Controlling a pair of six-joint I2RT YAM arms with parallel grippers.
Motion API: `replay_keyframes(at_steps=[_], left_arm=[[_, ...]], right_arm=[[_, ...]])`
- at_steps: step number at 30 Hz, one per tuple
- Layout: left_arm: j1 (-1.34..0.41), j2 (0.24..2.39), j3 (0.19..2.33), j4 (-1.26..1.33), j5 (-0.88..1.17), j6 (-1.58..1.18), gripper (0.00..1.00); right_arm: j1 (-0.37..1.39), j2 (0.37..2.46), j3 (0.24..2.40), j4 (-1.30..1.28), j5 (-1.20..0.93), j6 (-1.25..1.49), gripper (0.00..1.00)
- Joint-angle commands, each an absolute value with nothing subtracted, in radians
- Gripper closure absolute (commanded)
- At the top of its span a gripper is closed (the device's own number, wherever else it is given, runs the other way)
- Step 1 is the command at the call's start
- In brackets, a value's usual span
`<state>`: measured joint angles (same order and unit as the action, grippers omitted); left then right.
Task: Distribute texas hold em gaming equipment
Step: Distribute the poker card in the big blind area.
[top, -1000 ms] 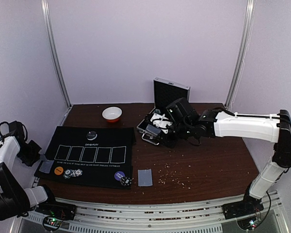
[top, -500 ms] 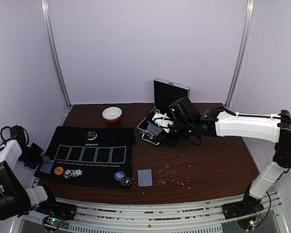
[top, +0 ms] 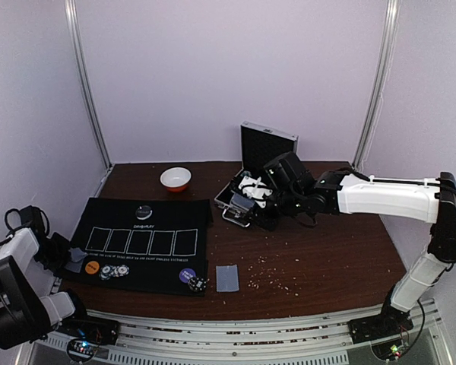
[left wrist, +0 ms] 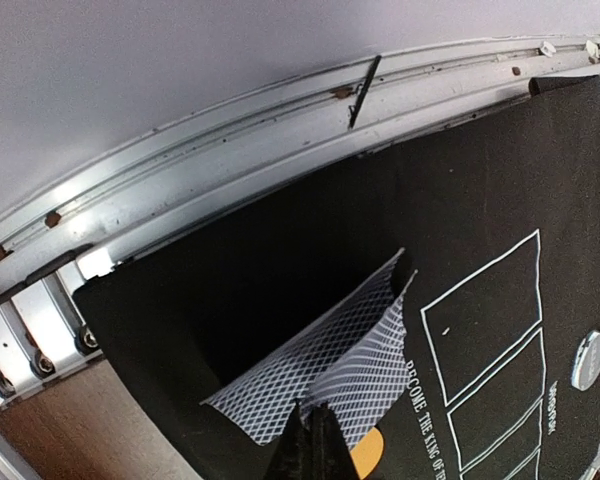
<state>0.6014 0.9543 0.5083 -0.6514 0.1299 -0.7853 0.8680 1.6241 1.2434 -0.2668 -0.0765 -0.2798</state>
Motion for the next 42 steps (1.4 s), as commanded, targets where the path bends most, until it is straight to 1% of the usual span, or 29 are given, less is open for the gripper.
replay_keyframes(at_steps=[1, 13, 17, 21, 27, 36, 42], left_arm=[[0.611, 0.949, 0.518, -0.644, 0.082, -0.822, 1.0], [0.611, 0.949, 0.529, -0.74, 0.003, -0.894, 1.0], [0.611, 0.944, 0.504, -0.721, 0.04, -0.933, 1.0], [0.612, 0.939, 0.454, -0.65, 0.125, -0.983, 1.0], [0.62, 0.935, 0.404, -0.58, 0.191, -1.053, 1.0], [0.642, 0.935, 0.425, -0.572, 0.181, -1.064, 1.0], [0.657, 0.929, 0.444, -0.625, 0.133, -1.069, 1.0]], right_arm=[[0.861, 1.596, 1.246, -0.264, -0.089, -0.287, 0.6], [0.861, 1.586, 1.246, -0.267, -0.089, -0.29, 0.6], [0.86, 1.583, 1.244, -0.267, -0.085, -0.292, 0.6], [0.86, 1.583, 1.247, -0.271, -0.079, -0.293, 0.6], [0.86, 1.585, 1.249, -0.278, -0.074, -0.294, 0.6], [0.858, 1.599, 1.255, -0.285, -0.08, -0.295, 0.6], [0.858, 1.597, 1.255, -0.288, -0.08, -0.296, 0.6]])
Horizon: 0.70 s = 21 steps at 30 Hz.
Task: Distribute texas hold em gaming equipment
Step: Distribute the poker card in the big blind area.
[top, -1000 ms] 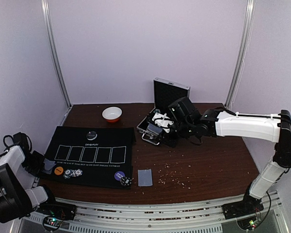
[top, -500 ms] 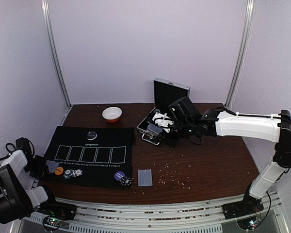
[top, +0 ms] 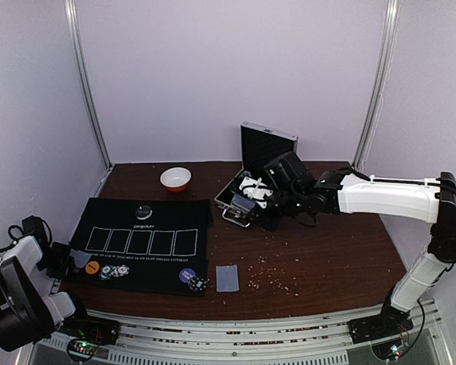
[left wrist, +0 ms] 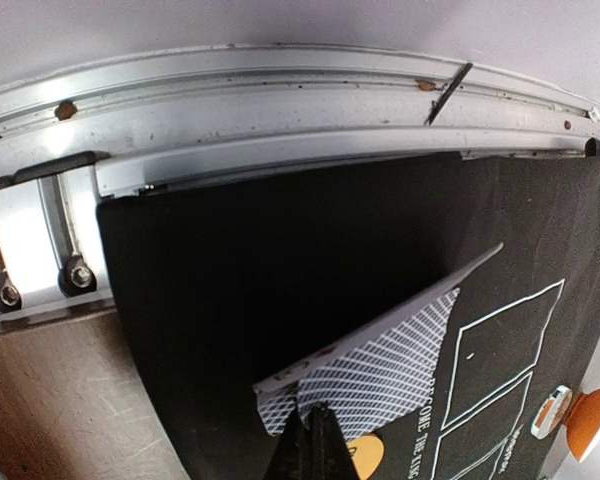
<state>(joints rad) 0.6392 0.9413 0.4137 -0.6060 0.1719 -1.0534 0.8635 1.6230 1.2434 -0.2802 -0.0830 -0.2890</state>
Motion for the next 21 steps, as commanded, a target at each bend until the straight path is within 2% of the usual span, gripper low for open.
replay_keyframes(at_steps=[1, 11, 13, 21], left_arm=[[0.659, 0.929, 0.447, -0.627, 0.13, -1.068, 1.0], [0.663, 0.93, 0.435, -0.657, 0.142, -1.092, 0.99], [0.663, 0.929, 0.433, -0.675, 0.137, -1.097, 0.89], [0.663, 0.934, 0.471, -0.736, 0.105, -1.093, 0.77]], right_arm=[[0.857, 1.597, 1.255, -0.288, -0.08, -0.296, 0.6], [0.857, 1.599, 1.256, -0.291, -0.084, -0.296, 0.6], [0.856, 1.598, 1.256, -0.293, -0.086, -0.297, 0.6], [0.856, 1.598, 1.257, -0.293, -0.092, -0.297, 0.6]])
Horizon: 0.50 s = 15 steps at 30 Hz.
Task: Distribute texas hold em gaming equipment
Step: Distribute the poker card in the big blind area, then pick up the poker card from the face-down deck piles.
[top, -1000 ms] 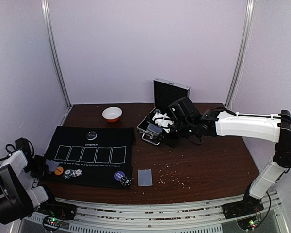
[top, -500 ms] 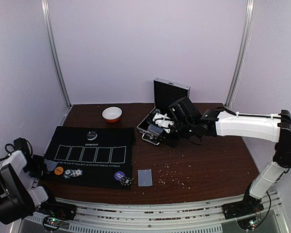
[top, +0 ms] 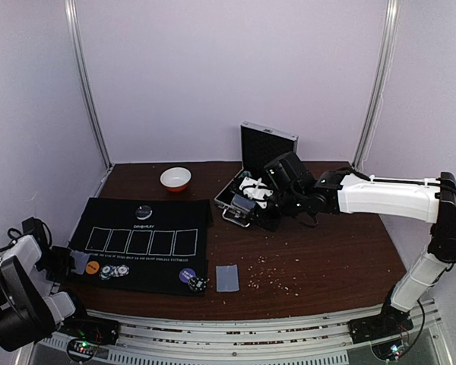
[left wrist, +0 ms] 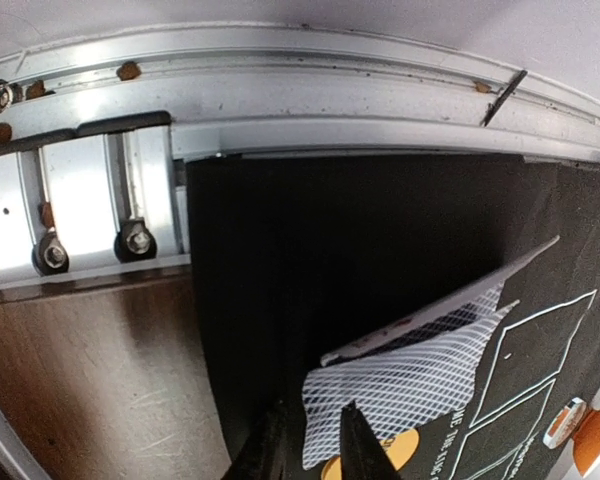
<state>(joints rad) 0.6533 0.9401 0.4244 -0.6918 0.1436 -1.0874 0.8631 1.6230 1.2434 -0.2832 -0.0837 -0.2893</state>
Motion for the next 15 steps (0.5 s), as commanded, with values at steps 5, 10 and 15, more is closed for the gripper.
replay_keyframes(at_steps=[5, 10, 15], left_arm=[[0.663, 0.934, 0.514, -0.808, 0.056, -1.089, 0.66], [0.663, 0.944, 0.596, -0.865, -0.036, -1.055, 0.47], [0.661, 0.956, 0.684, -0.902, -0.109, -1.009, 0.37]], right_arm=[[0.857, 1.597, 1.258, -0.295, -0.095, -0.298, 0.6], [0.857, 1.596, 1.261, -0.296, -0.097, -0.299, 0.6], [0.857, 1.596, 1.262, -0.299, -0.098, -0.301, 0.6]])
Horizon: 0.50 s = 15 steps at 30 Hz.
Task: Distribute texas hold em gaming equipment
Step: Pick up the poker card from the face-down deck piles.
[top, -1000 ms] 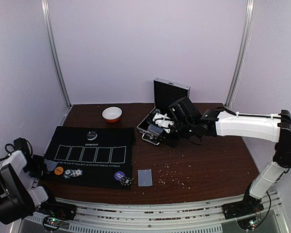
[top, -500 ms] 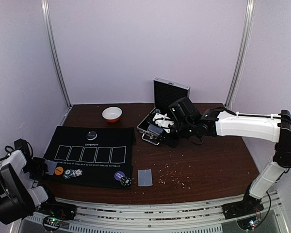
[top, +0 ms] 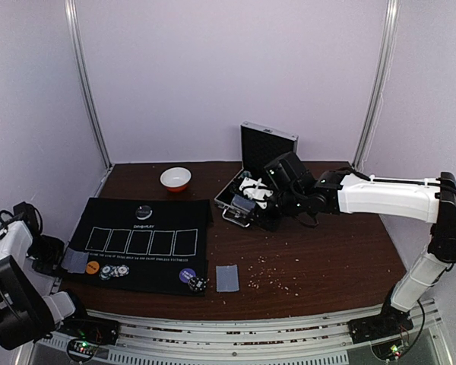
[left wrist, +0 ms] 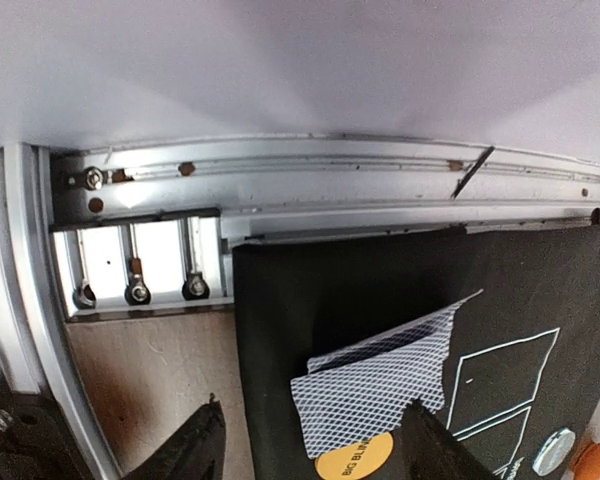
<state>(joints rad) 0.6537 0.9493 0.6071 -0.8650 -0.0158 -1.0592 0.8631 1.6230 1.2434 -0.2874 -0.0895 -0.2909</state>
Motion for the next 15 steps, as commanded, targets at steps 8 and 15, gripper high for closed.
replay_keyframes(at_steps=[8, 15], left_arm=[[0.535, 0.964, 0.764, -0.736, 0.106, -0.849, 0.38], [0.228, 0.886, 0.848, -0.548, 0.148, -0.749, 0.44]], right_arm=[[0.857, 1.593, 1.277, -0.314, -0.094, -0.311, 0.6], [0.858, 1.6, 1.307, -0.331, -0.096, -0.313, 0.59]])
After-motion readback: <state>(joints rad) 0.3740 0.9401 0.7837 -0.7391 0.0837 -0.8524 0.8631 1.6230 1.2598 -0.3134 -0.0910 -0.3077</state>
